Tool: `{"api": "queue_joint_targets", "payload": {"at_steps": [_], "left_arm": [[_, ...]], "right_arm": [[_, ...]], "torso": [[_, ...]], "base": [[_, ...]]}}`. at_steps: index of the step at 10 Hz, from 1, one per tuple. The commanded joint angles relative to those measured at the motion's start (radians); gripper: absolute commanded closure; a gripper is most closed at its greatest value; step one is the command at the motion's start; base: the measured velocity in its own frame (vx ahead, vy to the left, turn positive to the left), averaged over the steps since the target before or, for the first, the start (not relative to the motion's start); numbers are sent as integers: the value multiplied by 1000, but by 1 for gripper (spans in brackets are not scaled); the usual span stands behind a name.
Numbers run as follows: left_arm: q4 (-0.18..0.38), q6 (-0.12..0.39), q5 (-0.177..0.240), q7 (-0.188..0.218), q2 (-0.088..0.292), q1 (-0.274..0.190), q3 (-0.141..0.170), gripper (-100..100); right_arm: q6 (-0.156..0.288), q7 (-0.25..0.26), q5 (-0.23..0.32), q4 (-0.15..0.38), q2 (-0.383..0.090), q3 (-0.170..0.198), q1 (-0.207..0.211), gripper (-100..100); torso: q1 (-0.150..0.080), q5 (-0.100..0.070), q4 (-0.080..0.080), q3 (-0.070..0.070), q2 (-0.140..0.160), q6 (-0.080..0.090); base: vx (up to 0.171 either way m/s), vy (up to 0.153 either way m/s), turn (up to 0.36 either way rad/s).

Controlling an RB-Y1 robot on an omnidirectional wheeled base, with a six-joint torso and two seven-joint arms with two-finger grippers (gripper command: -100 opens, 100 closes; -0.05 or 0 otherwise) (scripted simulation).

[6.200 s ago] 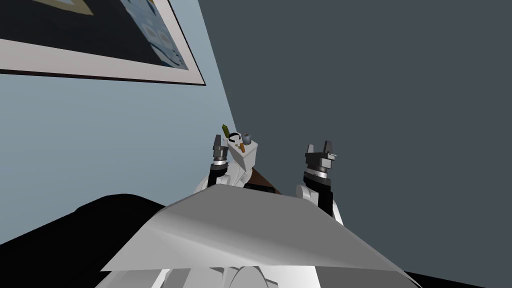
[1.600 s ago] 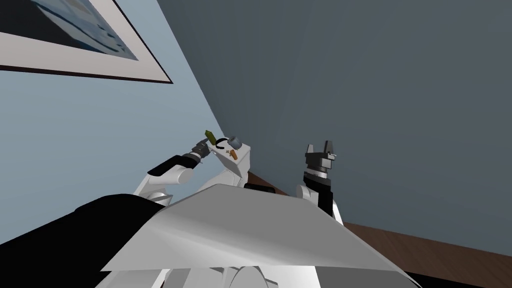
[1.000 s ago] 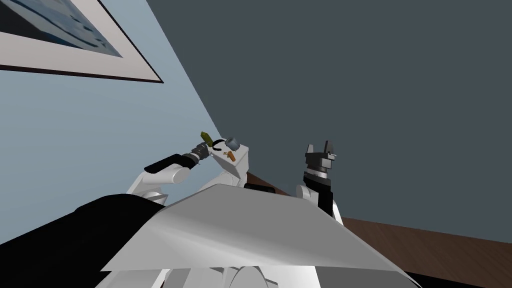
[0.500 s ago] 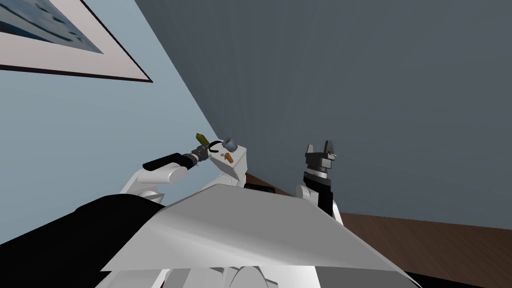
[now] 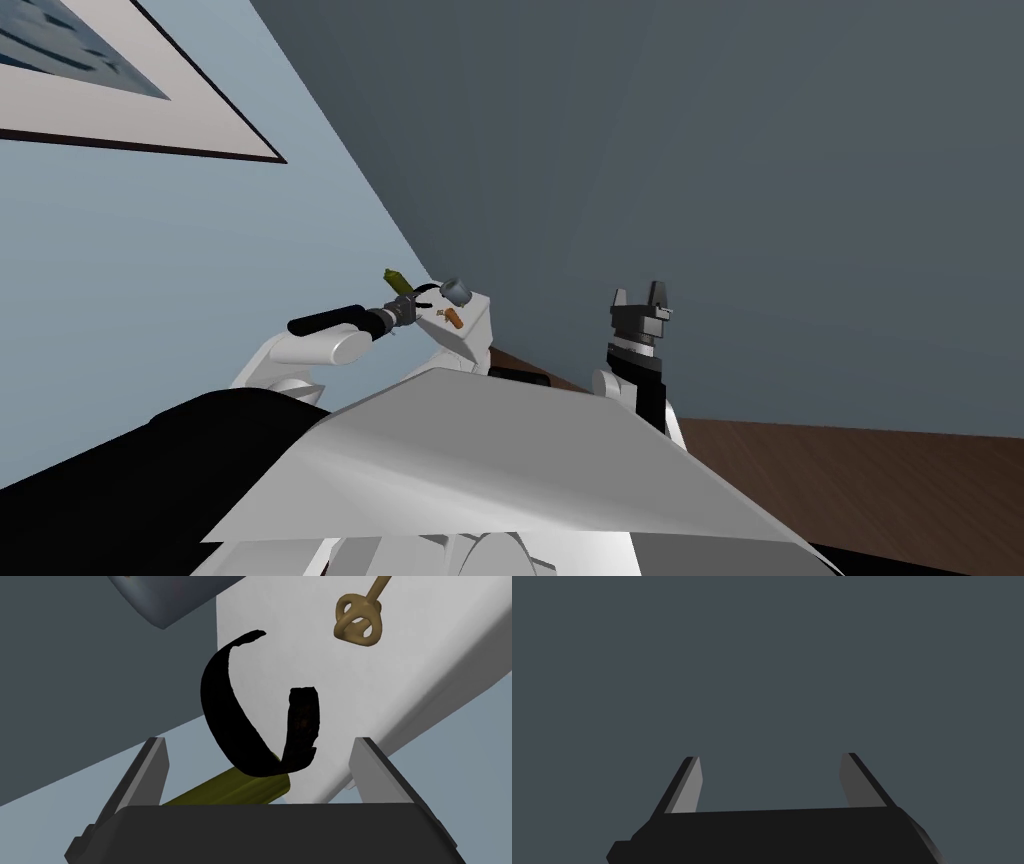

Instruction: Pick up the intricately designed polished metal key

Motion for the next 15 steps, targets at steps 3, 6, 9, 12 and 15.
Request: {"api": "queue_joint_targets", "payload": {"at_steps": [3, 6, 9, 12, 15], "left_arm": [[-6, 115, 26, 23, 33, 3, 11, -100], [-11, 192, 37, 39, 53, 4, 14, -100], [-17, 262, 47, 55, 74, 5, 14, -100], [-32, 350, 60, 86, 111, 8, 9, -100], [-41, 432, 65, 101, 128, 10, 5, -100]], "right_arm": [[0, 0, 0, 0, 0, 0, 0, 0], [0, 0, 0, 0, 0, 0, 0, 0], [0, 0, 0, 0, 0, 0, 0, 0], [0, 0, 0, 0, 0, 0, 0, 0], [0, 0, 0, 0, 0, 0, 0, 0]], "torso": [[0, 0, 0, 0, -1, 0], [0, 0, 0, 0, 0, 0], [0, 0, 0, 0, -1, -1], [0, 0, 0, 0, 0, -1], [-1, 0, 0, 0, -1, -1]], "base": [[19, -4, -92], [12, -3, -57], [17, -4, -66], [19, -7, -105], [20, -7, -69]]}}
